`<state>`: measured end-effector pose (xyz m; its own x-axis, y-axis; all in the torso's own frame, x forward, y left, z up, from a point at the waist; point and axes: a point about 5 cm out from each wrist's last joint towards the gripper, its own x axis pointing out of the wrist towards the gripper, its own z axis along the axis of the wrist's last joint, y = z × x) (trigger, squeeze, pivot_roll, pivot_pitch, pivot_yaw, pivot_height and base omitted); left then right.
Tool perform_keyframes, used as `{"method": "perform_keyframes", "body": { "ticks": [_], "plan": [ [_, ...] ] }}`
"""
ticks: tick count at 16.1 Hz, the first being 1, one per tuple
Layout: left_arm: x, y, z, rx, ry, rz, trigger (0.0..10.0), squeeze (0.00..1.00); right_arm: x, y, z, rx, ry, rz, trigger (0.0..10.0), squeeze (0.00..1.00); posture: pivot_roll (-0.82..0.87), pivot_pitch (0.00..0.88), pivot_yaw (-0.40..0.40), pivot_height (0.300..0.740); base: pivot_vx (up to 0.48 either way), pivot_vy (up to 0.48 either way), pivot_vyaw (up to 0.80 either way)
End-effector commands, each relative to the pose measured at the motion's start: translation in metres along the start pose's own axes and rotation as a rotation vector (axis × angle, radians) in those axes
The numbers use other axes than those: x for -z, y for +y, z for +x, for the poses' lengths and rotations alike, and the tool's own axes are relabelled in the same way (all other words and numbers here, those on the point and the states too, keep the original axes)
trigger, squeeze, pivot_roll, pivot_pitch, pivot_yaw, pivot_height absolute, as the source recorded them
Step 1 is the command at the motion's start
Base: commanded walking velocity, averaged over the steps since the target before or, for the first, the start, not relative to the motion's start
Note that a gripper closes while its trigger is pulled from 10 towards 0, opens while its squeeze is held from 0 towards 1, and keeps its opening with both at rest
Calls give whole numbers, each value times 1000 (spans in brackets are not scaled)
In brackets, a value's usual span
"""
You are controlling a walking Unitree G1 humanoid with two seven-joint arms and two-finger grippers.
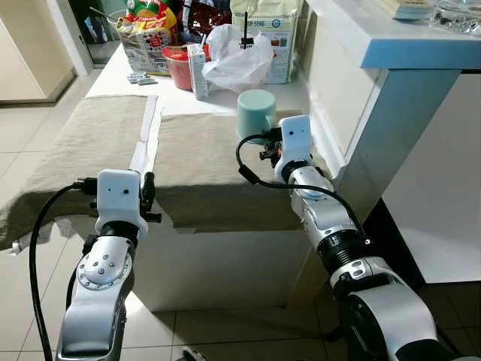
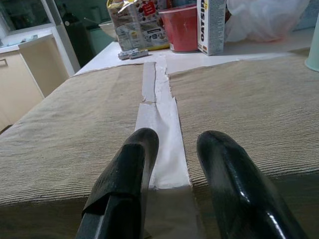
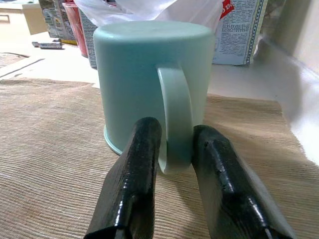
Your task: Setting the table
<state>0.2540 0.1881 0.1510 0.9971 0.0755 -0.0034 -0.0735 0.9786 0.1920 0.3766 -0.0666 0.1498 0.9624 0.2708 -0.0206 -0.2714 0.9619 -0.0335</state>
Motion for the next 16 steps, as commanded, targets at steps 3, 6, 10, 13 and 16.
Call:
{"method": "perform_keyframes", "body": {
  "ticks": [3, 6, 10, 13, 16],
  "plan": [
    [-4, -1, -2, 13, -11, 11, 10000, 0, 3, 3, -2, -16, 13, -5, 0, 0, -4, 51, 53, 740, 0, 0, 0],
    [-5, -1, -1, 14, -12, 11, 10000, 0, -3, 8, -2, -48, -37, -71, 0, 0, -6, 52, 52, 740, 0, 0, 0],
    [-5, -2, -1, 14, -13, 11, 10000, 0, -42, 33, -9, -160, -311, -328, 0, 0, -6, 50, 51, 740, 0, 0, 0],
    [-5, -2, -1, 13, -14, 11, 10000, 0, -47, 38, -13, -180, -395, -501, 0, 0, -3, 48, 50, 740, 0, 0, 0],
    [-6, -2, 0, 12, -15, 10, 10000, 0, -44, 38, -17, -213, -484, -804, 0, 0, -5, 47, 49, 740, 0, 0, 0]
  ]
}}
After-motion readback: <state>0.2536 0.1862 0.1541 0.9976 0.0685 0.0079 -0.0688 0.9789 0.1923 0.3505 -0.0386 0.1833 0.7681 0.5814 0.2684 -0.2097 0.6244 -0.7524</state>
